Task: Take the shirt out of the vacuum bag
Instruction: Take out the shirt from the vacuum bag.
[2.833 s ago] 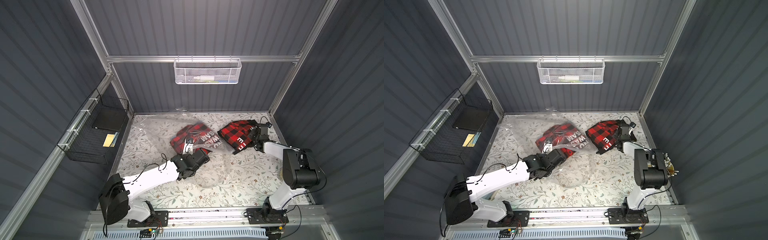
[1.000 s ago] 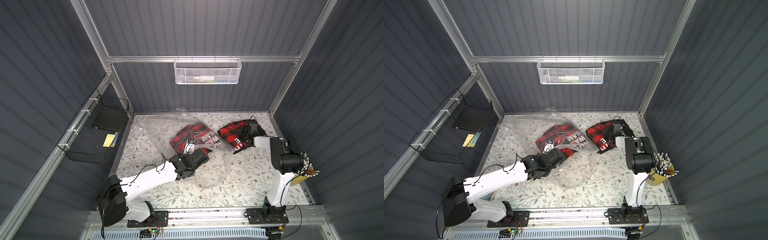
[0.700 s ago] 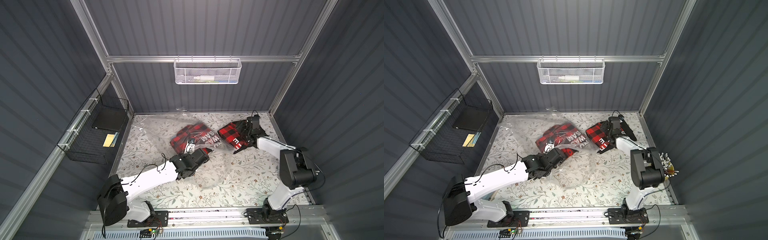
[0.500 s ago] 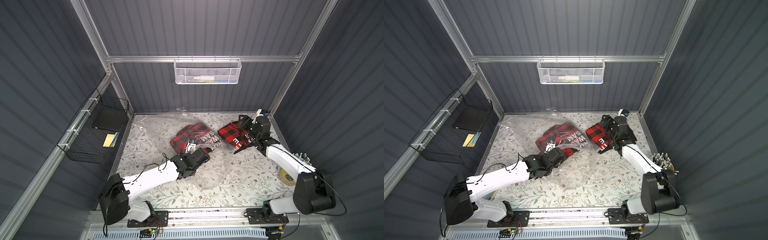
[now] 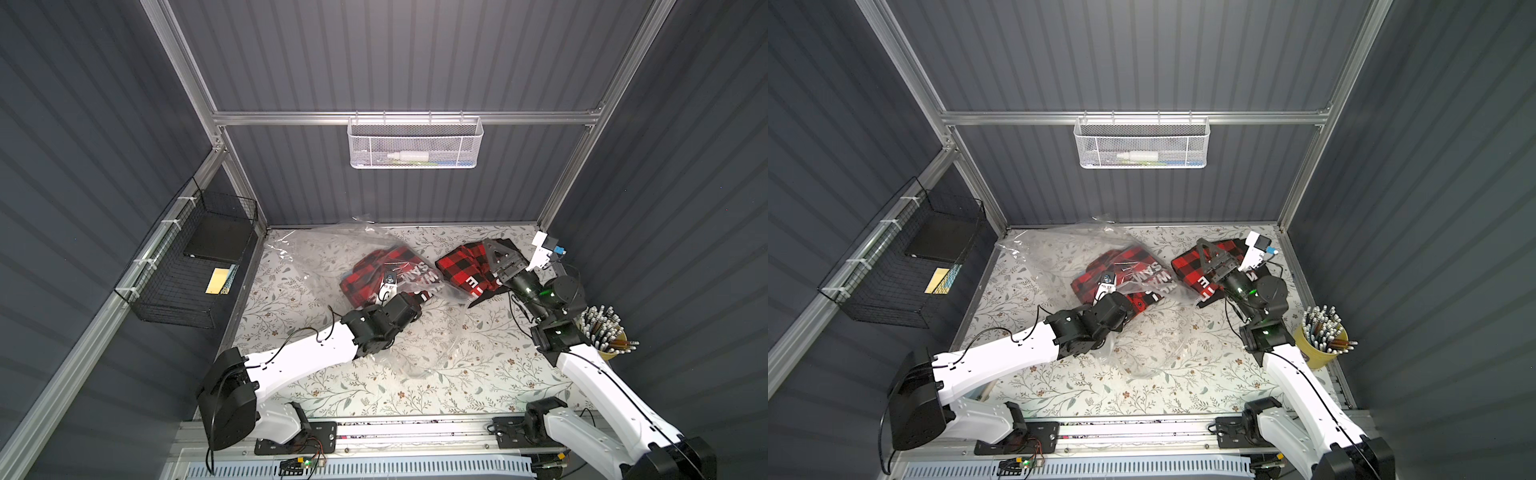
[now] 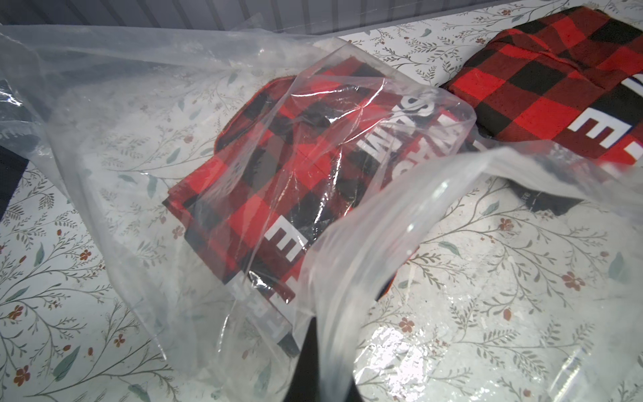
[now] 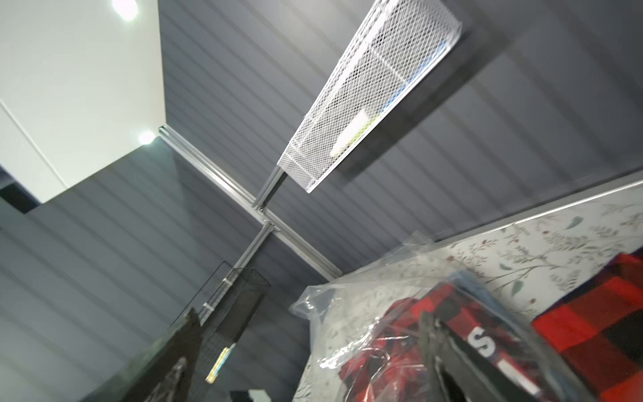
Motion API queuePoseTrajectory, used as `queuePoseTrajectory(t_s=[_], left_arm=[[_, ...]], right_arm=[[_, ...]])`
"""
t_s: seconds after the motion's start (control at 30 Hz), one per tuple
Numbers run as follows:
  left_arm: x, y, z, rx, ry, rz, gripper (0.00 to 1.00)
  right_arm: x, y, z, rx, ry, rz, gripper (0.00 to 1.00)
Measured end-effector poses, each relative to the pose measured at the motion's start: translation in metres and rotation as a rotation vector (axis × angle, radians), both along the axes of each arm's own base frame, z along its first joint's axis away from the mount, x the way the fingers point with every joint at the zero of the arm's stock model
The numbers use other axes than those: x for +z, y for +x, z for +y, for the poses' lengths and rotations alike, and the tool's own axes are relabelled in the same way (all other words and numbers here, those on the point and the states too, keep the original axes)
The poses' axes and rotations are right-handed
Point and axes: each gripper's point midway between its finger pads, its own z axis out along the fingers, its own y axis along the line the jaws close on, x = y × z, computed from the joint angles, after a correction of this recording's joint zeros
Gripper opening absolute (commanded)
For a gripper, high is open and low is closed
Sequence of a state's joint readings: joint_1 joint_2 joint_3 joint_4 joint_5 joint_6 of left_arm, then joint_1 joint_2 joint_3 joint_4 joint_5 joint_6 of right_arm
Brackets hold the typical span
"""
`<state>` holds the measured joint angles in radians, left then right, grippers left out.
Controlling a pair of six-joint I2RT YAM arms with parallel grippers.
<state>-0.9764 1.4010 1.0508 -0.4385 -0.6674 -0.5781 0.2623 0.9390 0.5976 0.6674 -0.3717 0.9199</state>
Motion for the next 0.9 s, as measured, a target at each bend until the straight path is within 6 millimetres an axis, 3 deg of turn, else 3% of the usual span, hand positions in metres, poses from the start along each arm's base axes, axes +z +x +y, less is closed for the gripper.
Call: queuePoseTrajectory(t_s=[0.1, 0.3, 0.43, 0.5, 0.6, 0.77, 0.9], left_arm=[[0.010, 0.001, -0.004, -0.009, -0.043, -0.023, 0.00], [0.033, 0.000, -0.012, -0.049, -0.135, -0.068, 0.00], [0.039, 0.000, -0.019, -0.072, -0.166, -0.078, 0.00], [0.039, -0.002, -0.021, -0.085, -0.166, -0.075, 0.00], [0.041, -0.004, -0.025, -0.099, -0.168, -0.077, 0.00], [0.045, -0.005, -0.029, -0.109, -0.177, -0.088, 0.00], [0.050, -0.006, -0.031, -0.116, -0.168, -0.103, 0.00]], right_arm=[[-0.016, -0.011, 0.020, 0.088, 0.004, 0.029, 0.99], [-0.037, -0.050, 0.077, 0.270, -0.092, 0.020, 0.99], [-0.070, -0.066, 0.105, 0.331, -0.156, 0.071, 0.97], [-0.095, -0.071, 0.115, 0.339, -0.188, 0.125, 0.90], [-0.132, -0.082, 0.127, 0.345, -0.243, 0.203, 0.89], [-0.165, -0.094, 0.145, 0.347, -0.309, 0.267, 0.89], [-0.199, -0.088, 0.147, 0.299, -0.354, 0.336, 0.87]])
